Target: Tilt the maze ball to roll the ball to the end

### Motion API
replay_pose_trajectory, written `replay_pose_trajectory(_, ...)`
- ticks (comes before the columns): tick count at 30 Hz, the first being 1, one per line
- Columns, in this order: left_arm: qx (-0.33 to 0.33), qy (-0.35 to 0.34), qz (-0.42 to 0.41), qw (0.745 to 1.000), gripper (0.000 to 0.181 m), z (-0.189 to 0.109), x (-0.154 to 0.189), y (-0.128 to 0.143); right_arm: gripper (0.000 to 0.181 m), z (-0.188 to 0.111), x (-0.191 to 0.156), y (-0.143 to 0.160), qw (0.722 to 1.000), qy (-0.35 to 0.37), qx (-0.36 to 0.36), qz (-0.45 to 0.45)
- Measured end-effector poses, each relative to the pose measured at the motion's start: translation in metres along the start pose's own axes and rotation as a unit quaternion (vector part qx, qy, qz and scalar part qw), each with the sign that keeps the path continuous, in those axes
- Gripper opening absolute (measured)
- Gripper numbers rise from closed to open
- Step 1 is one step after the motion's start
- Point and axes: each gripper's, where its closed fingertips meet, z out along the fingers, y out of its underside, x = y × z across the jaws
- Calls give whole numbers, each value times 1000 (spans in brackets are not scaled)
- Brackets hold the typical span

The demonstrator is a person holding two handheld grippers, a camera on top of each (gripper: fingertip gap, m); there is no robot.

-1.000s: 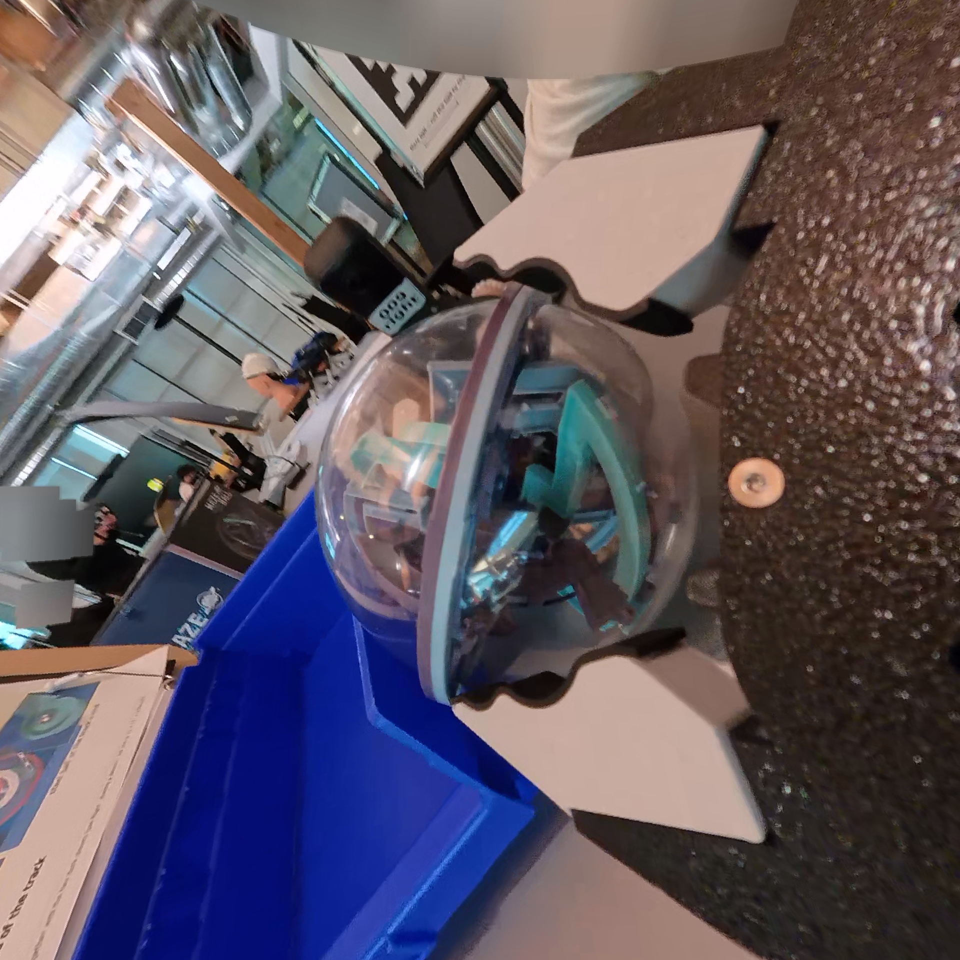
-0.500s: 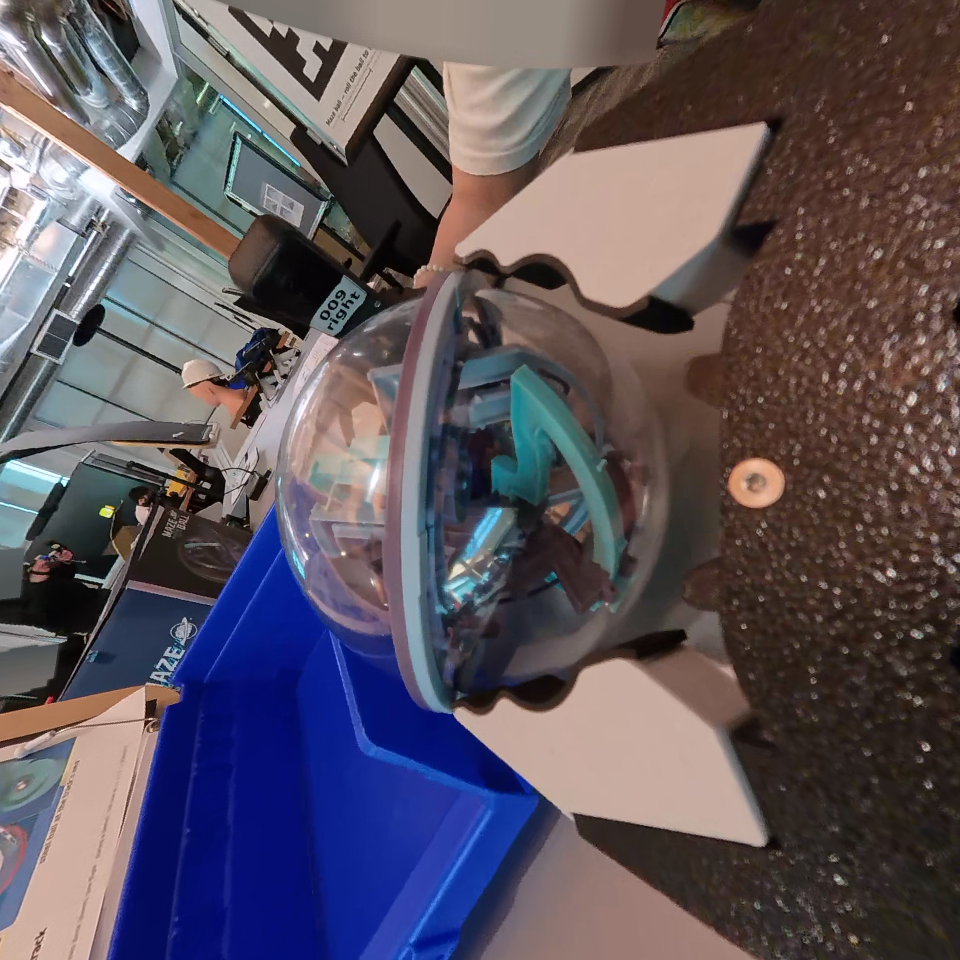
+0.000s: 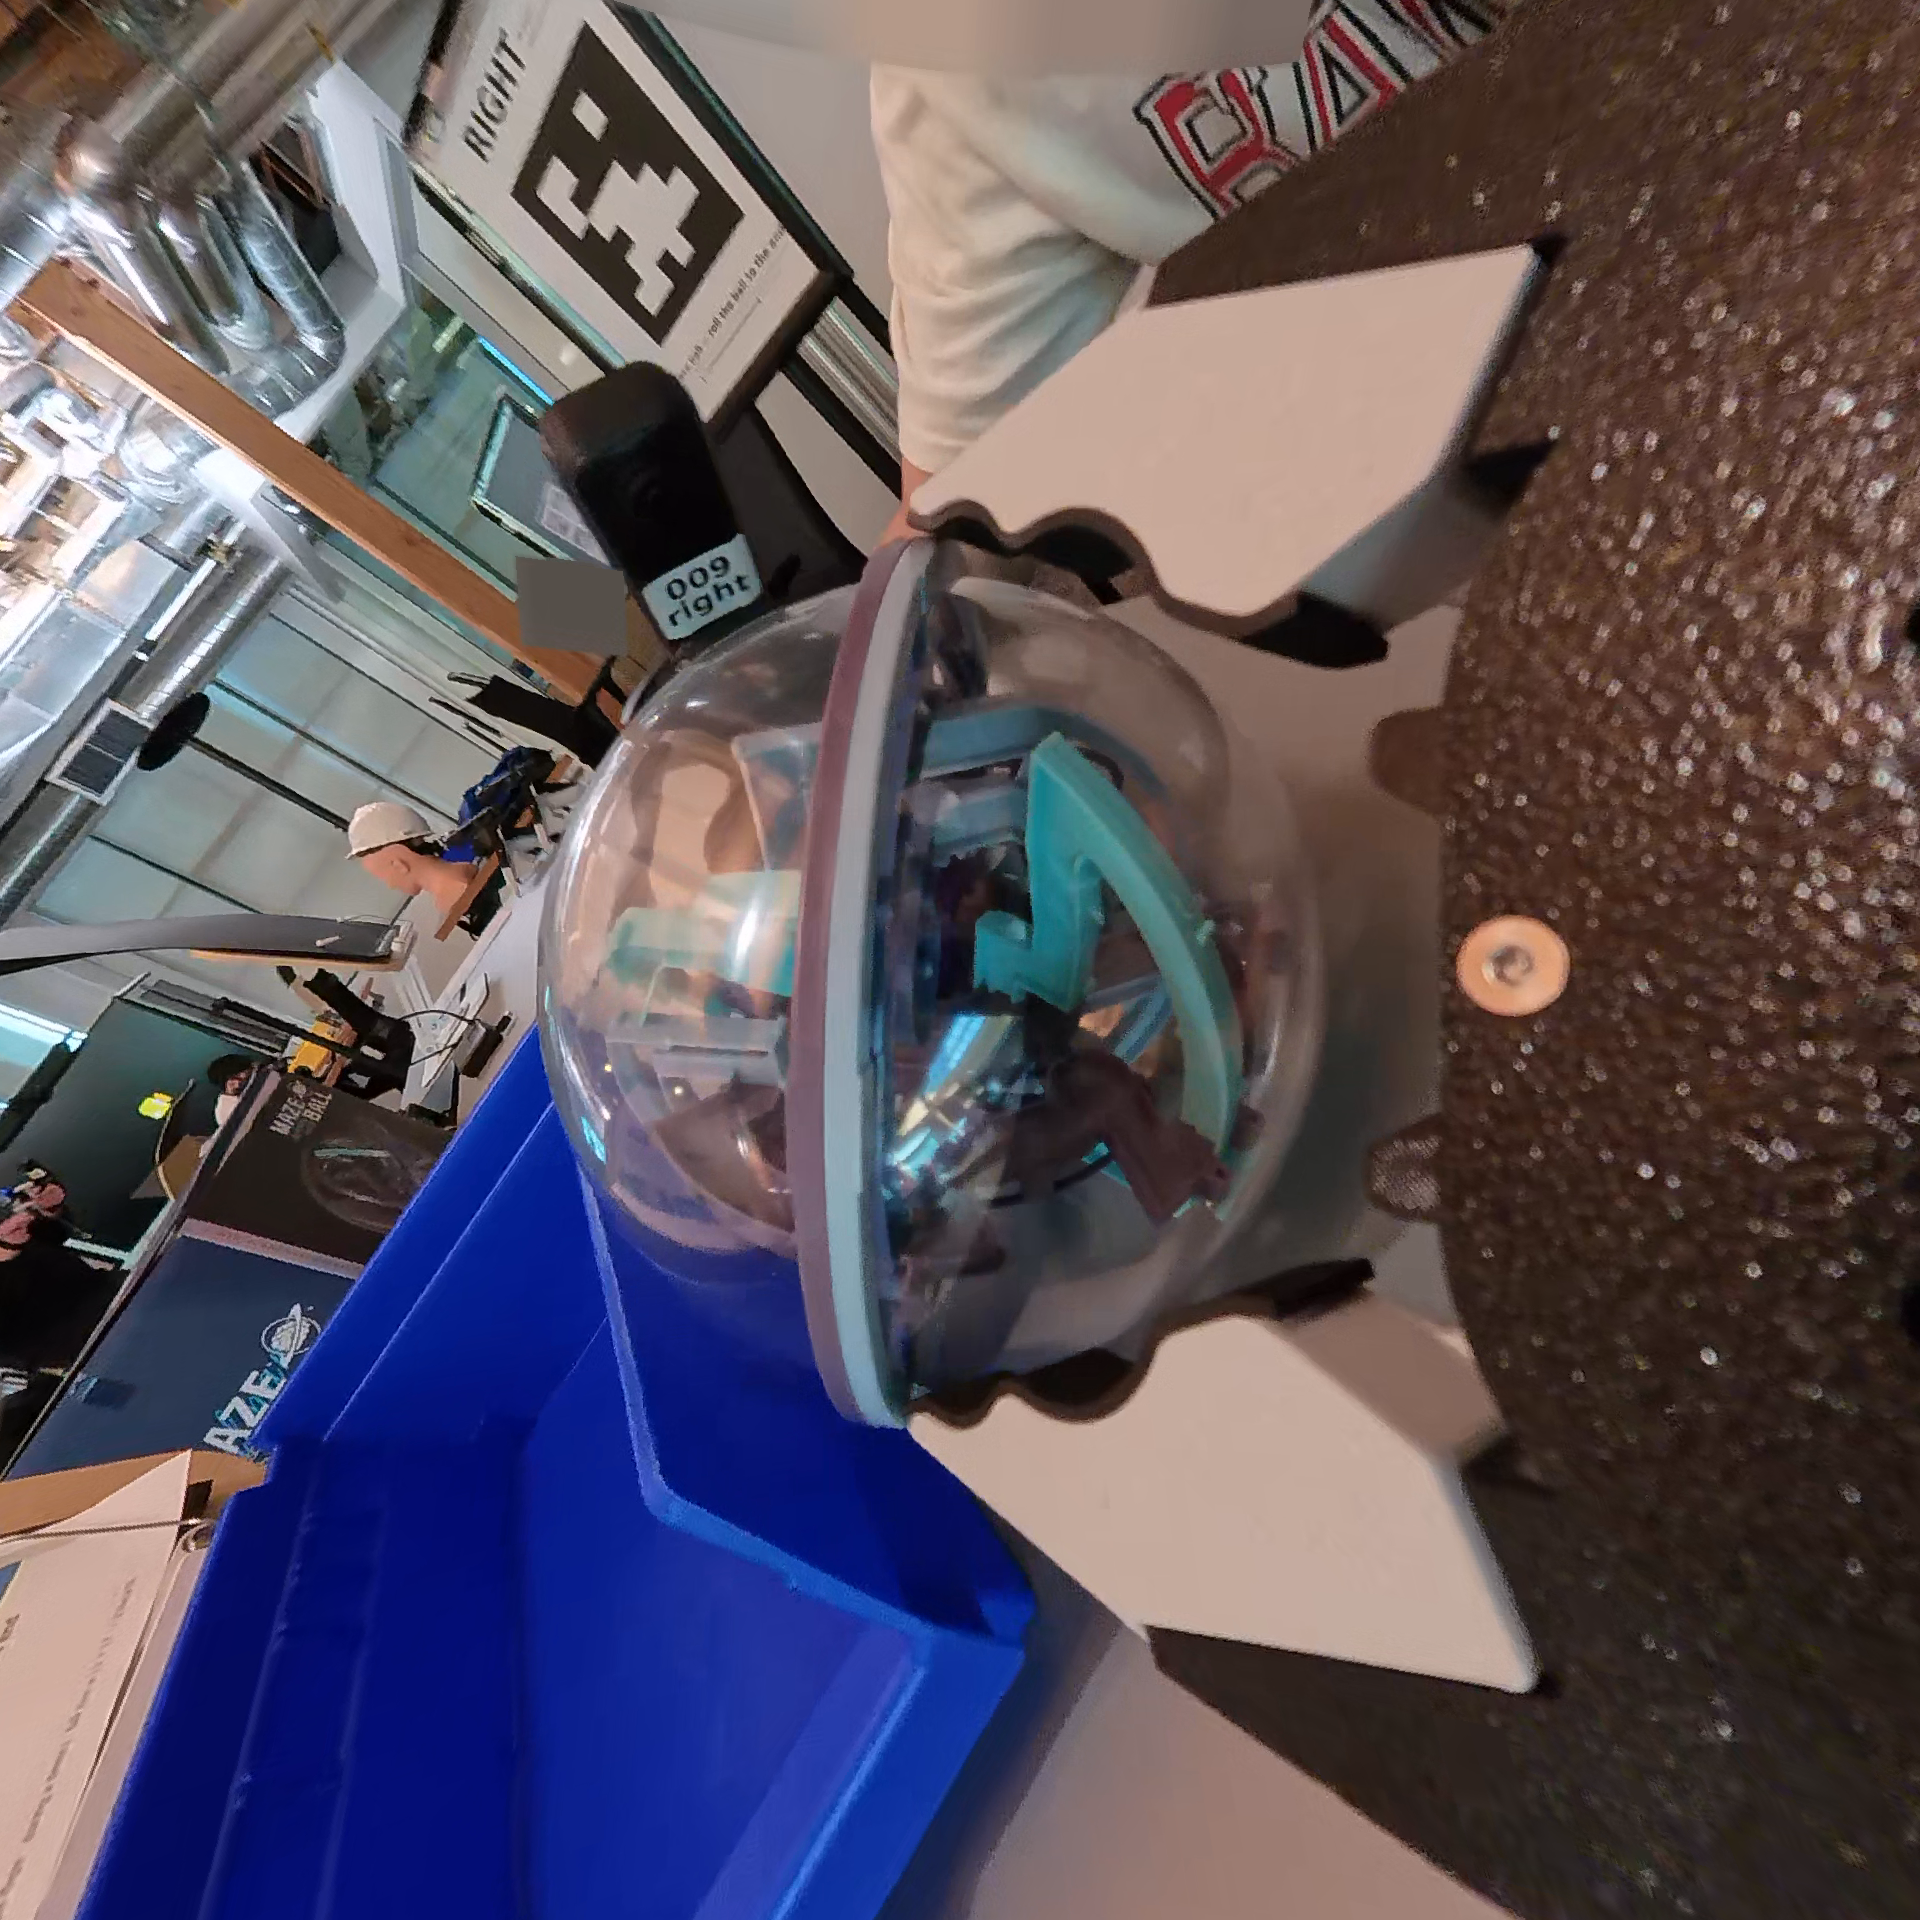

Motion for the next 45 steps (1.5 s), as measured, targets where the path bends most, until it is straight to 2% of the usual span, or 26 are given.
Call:
replay_pose_trajectory(3,27,11,-38,999,149,-1,1,-4,125,2,5,-6,999,41,11,-4)
replay_pose_trajectory(6,69,32,-69,995,148,-4,7,-15,133,9,-3,-10,998,58,12,-15)
replay_pose_trajectory(12,62,-32,-66,995,155,2,2,-14,138,17,-6,-17,994,106,4,-39)
replay_pose_trajectory(15,60,-61,-66,994,145,3,-1,-18,139,16,-2,-13,994,106,10,-11)
replay_pose_trajectory(17,53,-63,-75,994,128,0,-4,-20,141,16,-1,-9,995,101,3,14)
replay_pose_trajectory(19,57,-62,-82,993,120,-3,-6,-25,139,15,-2,-6,996,88,-1,20)
replay_pose_trajectory(25,-30,-82,-40,995,135,6,3,-13,142,16,-5,-6,996,90,-10,20)
replay_pose_trajectory(29,-49,-69,-44,995,135,5,2,-12,137,13,-5,-6,997,71,-13,11)
replay_pose_trajectory(35,-71,-51,-41,995,135,5,2,-12,131,2,-13,-1,999,4,-30,-11)
replay_pose_trajectory(38,-86,-37,-32,995,135,6,4,-12,120,-7,-11,-3,1000,-21,-14,5)
replay_pose_trajectory(41,-102,-23,-20,994,135,9,6,-11,116,-12,-8,-13,999,-32,24,24)
replay_pose_trajectory(45,-132,8,-13,991,135,18,12,-7,130,-11,-4,-36,995,-23,86,46)
